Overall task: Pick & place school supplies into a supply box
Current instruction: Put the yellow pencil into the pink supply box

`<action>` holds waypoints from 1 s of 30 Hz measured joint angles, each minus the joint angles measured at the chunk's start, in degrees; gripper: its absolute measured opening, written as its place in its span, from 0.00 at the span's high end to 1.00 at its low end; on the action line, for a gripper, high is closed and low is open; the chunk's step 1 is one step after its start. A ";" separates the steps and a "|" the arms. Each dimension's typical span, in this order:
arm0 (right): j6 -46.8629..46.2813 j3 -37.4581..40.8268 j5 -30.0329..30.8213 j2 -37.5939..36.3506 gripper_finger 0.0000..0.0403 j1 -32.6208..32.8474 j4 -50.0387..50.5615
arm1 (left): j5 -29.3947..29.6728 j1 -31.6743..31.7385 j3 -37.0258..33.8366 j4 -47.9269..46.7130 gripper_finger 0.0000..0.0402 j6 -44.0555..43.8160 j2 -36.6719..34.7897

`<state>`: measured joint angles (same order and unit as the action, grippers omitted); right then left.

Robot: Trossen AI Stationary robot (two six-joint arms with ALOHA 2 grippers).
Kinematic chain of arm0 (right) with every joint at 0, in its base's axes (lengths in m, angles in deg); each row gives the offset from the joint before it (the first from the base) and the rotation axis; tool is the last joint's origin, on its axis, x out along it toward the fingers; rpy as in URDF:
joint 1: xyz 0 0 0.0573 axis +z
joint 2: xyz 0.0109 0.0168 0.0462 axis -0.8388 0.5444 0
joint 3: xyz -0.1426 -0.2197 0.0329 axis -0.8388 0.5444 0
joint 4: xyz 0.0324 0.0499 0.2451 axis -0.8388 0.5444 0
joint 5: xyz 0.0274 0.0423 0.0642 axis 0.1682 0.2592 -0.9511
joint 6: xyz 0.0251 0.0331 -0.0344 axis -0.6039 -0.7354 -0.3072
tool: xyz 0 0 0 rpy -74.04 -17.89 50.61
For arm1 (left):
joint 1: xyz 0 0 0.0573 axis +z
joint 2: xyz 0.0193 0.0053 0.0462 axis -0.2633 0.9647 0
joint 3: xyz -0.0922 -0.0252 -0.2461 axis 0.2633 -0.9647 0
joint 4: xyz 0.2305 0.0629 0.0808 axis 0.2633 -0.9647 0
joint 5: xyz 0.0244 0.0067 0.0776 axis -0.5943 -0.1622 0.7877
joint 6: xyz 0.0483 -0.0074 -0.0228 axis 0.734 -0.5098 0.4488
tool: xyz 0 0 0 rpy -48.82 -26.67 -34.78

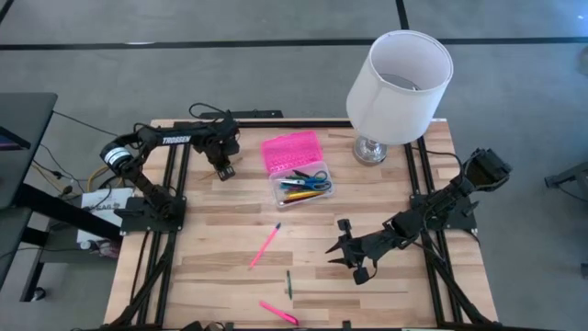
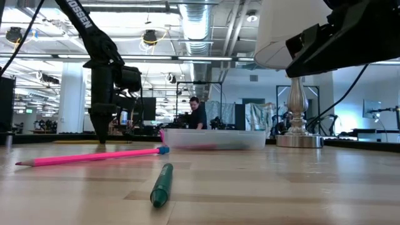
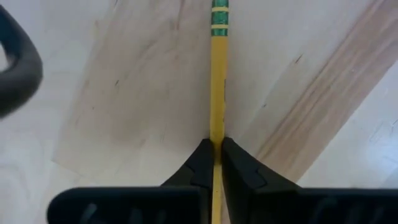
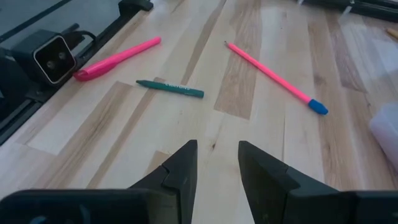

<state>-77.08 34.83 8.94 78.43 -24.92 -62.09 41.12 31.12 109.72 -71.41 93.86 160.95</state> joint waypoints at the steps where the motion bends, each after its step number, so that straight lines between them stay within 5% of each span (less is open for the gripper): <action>1: 0.00 0.00 0.02 0.00 0.73 0.00 0.30 | 0.34 -0.20 -0.12 0.13 0.99 0.04 -0.73; 11: 0.00 -0.02 0.02 0.00 0.73 0.00 0.73 | 0.20 -2.02 -0.17 0.19 1.00 -0.20 -7.35; 16: 0.00 -0.02 0.02 0.00 0.73 0.00 0.73 | -4.43 -3.31 -0.12 2.51 1.00 -2.28 -10.52; 24: 0.04 0.00 0.02 0.00 0.73 0.00 0.73 | -15.55 -8.73 0.00 18.39 1.00 -9.94 -13.13; 30: 0.20 -0.02 0.02 0.00 0.73 0.00 0.71 | -17.40 -15.59 0.04 31.42 1.00 -14.07 -13.13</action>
<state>-76.88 34.81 8.95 78.43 -24.92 -61.38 23.73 15.52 109.76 -39.99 79.79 147.82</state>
